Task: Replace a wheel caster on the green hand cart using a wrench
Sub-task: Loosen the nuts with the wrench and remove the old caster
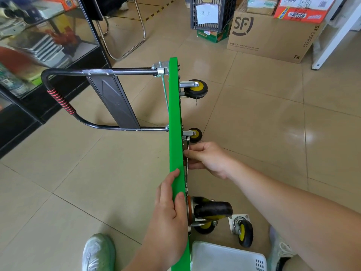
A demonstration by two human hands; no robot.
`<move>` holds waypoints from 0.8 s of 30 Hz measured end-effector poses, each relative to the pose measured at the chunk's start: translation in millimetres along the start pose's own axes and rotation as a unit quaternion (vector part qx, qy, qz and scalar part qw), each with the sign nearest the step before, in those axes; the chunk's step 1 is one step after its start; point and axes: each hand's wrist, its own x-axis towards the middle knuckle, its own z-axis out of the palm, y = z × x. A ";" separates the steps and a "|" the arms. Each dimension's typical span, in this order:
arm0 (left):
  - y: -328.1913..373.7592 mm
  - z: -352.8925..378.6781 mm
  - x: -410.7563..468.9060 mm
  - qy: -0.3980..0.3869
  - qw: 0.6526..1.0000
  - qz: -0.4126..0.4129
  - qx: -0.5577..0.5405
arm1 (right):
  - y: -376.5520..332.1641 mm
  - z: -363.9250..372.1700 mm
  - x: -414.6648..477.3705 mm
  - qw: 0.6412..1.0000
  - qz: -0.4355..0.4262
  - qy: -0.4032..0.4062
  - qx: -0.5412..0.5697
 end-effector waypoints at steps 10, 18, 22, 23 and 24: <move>-1.4 -0.1 1.0 0.000 1.000 0.014 -0.001 | 4.8 4.0 -9.9 0.999 -0.022 0.010 -0.036; -1.8 -0.7 2.3 0.000 1.000 0.010 -0.008 | -7.5 7.9 -29.9 0.998 -0.055 0.011 -0.033; -2.8 -0.4 1.3 -0.003 1.000 0.004 -0.011 | -7.3 9.2 -43.7 0.998 -0.056 0.010 -0.011; -3.0 -0.5 1.2 -0.004 1.000 0.002 -0.013 | -8.0 9.8 -48.1 0.998 -0.056 0.009 -0.003; -2.8 -0.9 1.2 -0.005 1.000 0.001 -0.014 | -8.4 10.2 -52.9 0.998 -0.058 0.010 0.003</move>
